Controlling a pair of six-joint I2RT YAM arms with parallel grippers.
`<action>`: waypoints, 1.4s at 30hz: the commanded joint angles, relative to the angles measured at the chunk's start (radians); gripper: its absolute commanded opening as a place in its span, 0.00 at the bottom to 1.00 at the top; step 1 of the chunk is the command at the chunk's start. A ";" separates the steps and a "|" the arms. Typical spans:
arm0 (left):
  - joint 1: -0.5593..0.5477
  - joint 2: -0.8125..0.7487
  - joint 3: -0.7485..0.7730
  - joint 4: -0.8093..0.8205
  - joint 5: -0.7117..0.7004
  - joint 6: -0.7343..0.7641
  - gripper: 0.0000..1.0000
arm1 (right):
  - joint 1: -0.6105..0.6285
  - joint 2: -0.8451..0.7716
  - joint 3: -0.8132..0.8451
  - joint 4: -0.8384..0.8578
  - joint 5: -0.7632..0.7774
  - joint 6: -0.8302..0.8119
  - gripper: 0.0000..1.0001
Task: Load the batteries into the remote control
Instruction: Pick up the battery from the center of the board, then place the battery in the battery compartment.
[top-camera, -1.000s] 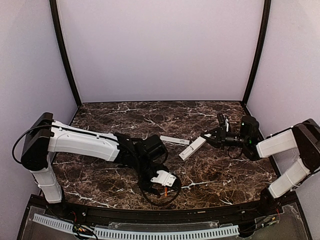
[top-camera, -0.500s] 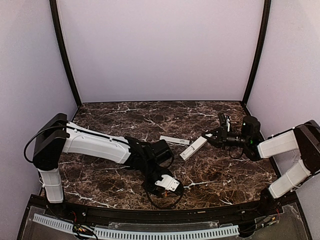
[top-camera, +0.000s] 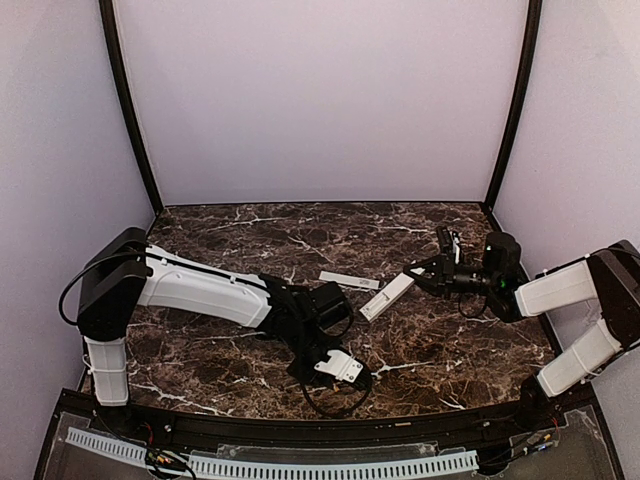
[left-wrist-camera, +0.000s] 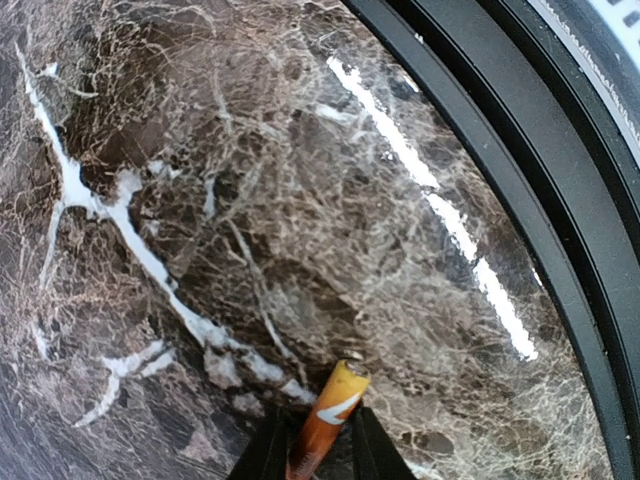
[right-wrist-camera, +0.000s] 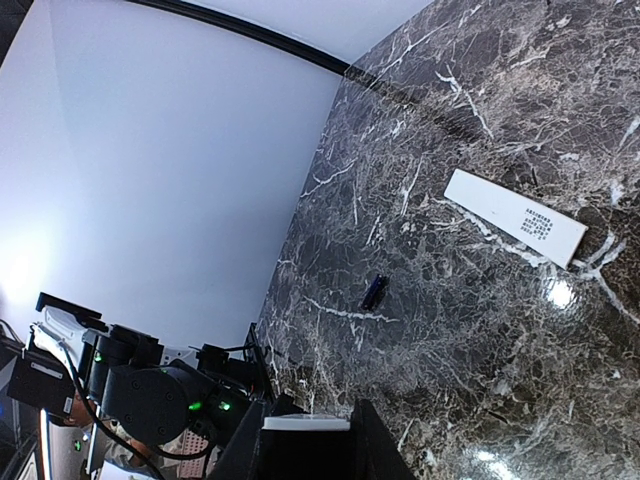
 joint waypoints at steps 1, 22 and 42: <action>-0.002 -0.002 -0.017 -0.092 -0.044 -0.039 0.21 | -0.007 -0.021 -0.008 0.031 -0.016 -0.007 0.00; -0.008 -0.029 0.004 -0.205 -0.135 -0.291 0.07 | -0.007 -0.030 0.002 -0.020 -0.015 -0.046 0.00; 0.004 -0.249 0.268 -0.292 -0.148 -0.915 0.00 | 0.076 0.066 0.001 0.154 0.028 0.029 0.00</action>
